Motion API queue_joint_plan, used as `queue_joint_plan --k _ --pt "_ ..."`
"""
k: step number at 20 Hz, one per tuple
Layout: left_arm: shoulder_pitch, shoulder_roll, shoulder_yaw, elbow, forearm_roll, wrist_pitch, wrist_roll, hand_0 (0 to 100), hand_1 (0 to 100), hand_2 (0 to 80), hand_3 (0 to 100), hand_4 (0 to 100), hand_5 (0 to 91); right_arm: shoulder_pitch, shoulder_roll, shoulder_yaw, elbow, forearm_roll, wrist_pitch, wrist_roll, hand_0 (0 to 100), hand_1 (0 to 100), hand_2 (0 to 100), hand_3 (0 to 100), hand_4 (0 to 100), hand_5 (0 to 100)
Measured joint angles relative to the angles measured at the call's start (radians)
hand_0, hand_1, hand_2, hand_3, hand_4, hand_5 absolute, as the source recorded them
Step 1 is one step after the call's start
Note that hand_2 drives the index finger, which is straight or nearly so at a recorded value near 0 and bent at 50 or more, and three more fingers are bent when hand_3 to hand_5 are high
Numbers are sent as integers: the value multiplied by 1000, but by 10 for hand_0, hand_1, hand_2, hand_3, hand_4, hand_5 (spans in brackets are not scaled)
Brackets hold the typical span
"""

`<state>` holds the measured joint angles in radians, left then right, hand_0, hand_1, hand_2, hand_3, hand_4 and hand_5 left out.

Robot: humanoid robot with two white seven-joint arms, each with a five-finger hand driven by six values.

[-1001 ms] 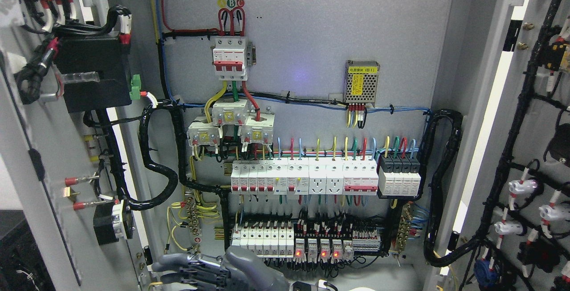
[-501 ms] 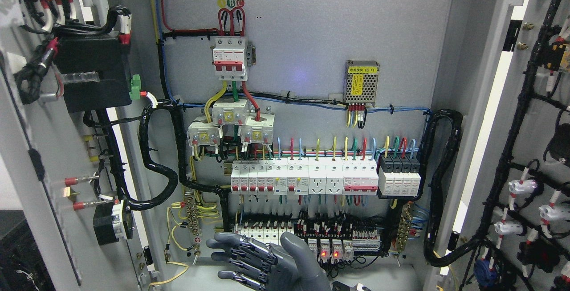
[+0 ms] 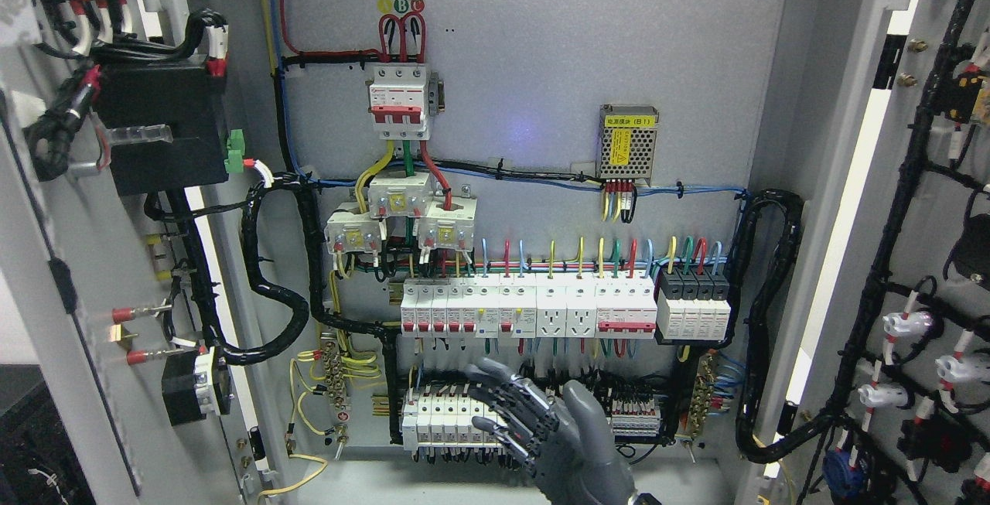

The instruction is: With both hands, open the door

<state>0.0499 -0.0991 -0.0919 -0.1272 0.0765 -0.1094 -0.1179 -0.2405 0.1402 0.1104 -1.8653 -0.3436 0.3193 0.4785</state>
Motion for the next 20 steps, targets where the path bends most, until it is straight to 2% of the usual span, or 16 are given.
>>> queue_joint_plan --k 2,6,14,17,20 --pt "50 9 -38 -125 -1 -2 6 0 0 0 0 0 0 31 0 -5 -22 1 -55 -49 0 0 0 0 0 0" --pt "134 49 -123 -441 -1 0 37 0 0 0 0 0 0 90 -2 -16 -72 3 -163 -83 0 0 0 0 0 0" --pt "198 111 -231 -1008 1 3 48 0 0 0 0 0 0 251 -8 -29 -147 8 -376 -92 0 0 0 0 0 0" --pt "207 126 -260 -1177 2 -46 53 0 0 0 0 0 0 323 -16 -34 -164 10 -449 -84 0 0 0 0 0 0" --pt "211 137 -282 -1307 2 -155 45 0 0 0 0 0 0 387 -25 -40 -177 11 -540 -82 0 0 0 0 0 0"
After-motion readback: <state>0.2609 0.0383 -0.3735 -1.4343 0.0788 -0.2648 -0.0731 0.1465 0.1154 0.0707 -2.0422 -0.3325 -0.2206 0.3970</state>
